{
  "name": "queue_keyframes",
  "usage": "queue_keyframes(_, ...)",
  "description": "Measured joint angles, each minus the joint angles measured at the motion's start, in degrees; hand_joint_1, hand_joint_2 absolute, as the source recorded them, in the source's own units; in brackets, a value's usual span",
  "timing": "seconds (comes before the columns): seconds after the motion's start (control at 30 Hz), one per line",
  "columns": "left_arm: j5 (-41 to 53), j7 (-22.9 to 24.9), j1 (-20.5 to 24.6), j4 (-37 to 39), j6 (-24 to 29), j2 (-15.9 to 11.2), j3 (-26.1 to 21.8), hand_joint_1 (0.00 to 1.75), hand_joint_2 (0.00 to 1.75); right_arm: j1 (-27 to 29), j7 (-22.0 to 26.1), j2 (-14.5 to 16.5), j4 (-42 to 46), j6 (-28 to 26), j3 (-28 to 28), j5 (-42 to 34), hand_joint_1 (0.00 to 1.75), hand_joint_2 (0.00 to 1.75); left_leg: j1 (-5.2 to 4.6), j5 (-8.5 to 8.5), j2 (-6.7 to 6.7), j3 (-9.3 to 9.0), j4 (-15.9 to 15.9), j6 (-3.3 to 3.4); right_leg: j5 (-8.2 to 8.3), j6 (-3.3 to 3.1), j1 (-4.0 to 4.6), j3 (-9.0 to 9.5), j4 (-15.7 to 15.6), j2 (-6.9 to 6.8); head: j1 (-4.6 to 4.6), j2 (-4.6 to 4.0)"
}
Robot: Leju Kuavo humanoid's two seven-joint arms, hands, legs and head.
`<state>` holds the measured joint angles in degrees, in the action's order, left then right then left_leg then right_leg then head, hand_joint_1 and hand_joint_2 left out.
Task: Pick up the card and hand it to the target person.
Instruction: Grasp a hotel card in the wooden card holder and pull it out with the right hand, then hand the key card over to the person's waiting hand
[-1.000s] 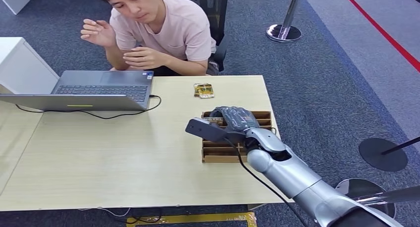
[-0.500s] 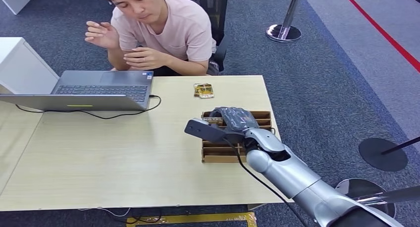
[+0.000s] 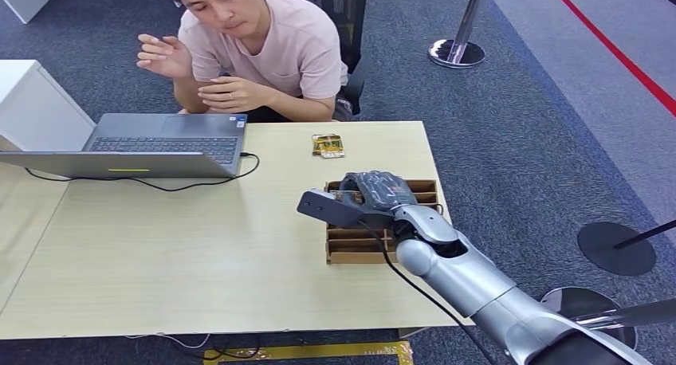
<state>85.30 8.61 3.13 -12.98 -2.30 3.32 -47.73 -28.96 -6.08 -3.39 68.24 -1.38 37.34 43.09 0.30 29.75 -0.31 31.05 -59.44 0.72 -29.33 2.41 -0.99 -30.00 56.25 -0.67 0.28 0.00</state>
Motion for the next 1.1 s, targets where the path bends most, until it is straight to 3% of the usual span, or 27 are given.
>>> queue_keyframes(0.4,0.2,-0.9,0.0,0.0,2.0,0.0,-0.1,0.00,1.75,0.2,0.6,-0.1,0.2,-2.1,0.0,1.7,1.64,1.75,0.00,0.00,0.00,0.00,0.0,0.00,0.00,0.00,0.00,0.00,0.0,0.00,0.00,0.00)
queue_keyframes(0.63,0.1,-1.0,0.0,0.0,2.1,0.0,-0.3,0.00,1.75,0.2,8.2,-0.7,7.4,-15.7,-0.3,8.9,1.64,1.75,0.00,0.00,0.01,-0.01,0.0,0.00,0.00,0.00,0.00,-0.01,0.0,0.01,0.01,0.00)
queue_keyframes(0.83,0.1,-1.3,0.0,0.0,2.5,0.0,-0.4,0.00,1.75,-1.2,11.6,-0.9,12.2,-23.3,-1.7,10.5,1.64,1.75,0.00,0.00,0.01,0.00,0.0,0.00,0.00,0.00,0.00,0.00,0.0,0.01,0.01,0.00)
queue_keyframes(1.1,2.1,-2.0,0.2,0.0,2.7,0.0,-0.4,0.00,1.75,-3.7,17.8,0.6,6.6,-36.9,-2.6,13.9,1.64,1.75,0.01,0.00,0.01,0.00,0.0,0.00,0.00,0.00,0.01,0.00,0.0,0.01,0.01,-0.01)
